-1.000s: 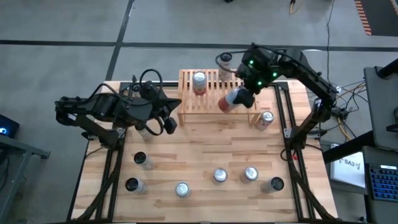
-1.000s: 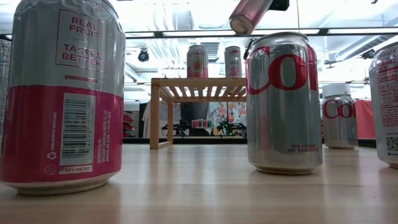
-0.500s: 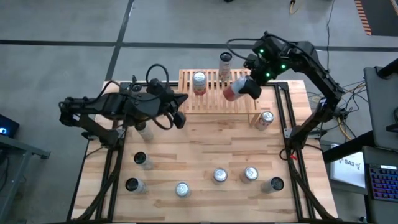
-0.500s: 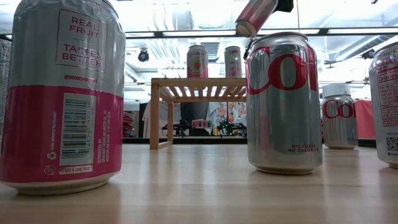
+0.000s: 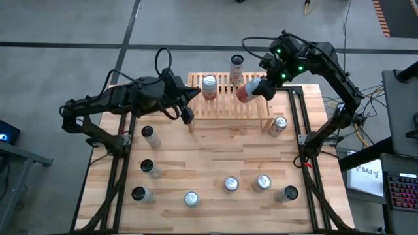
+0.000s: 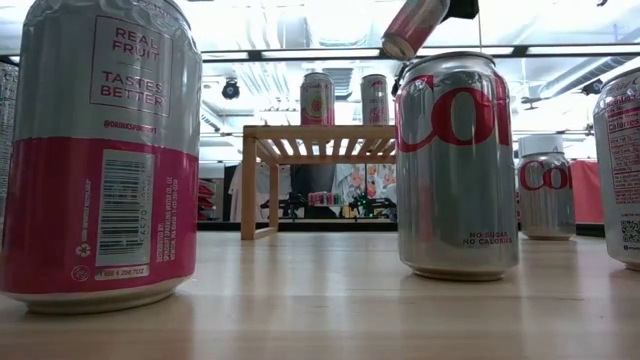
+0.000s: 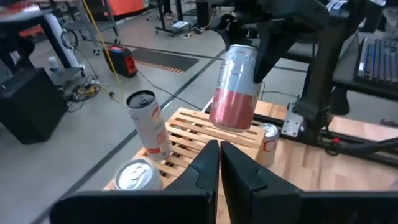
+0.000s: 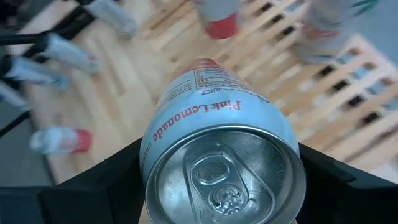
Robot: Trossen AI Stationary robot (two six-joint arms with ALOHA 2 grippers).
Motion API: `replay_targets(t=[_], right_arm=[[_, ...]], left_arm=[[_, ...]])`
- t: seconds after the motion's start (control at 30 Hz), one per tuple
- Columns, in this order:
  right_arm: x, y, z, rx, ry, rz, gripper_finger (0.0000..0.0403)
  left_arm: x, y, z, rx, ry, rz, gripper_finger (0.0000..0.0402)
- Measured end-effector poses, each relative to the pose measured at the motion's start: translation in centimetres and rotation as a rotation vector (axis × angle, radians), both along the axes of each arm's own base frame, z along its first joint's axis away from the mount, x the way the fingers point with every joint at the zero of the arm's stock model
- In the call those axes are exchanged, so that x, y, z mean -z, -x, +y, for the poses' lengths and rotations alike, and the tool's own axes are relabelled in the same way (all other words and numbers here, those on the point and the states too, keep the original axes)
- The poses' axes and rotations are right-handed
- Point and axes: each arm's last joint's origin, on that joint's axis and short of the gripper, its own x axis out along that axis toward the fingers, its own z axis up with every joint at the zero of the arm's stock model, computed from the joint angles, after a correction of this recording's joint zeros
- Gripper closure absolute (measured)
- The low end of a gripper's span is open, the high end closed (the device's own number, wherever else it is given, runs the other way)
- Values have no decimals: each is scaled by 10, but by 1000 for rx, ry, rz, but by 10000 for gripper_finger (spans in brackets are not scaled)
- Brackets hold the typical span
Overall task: Place canned beverage on shelf
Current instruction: Put the orange and white soda can on the shelf
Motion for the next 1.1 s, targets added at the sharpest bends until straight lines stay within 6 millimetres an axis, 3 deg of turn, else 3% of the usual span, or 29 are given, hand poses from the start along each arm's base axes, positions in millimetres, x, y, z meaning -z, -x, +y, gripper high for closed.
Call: replay_targets(t=[0.37, 0.8, 1.1], right_arm=[[8, -2, -11, 80, 34, 67, 117], [65, -16, -28, 103, 100, 376, 117], [80, -18, -30, 90, 109, 453, 117]], left_arm=[[-4, 9, 12, -24, -70, 37, 402], [-5, 16, 15, -24, -96, 66, 402], [-5, 16, 16, -29, -98, 67, 402]])
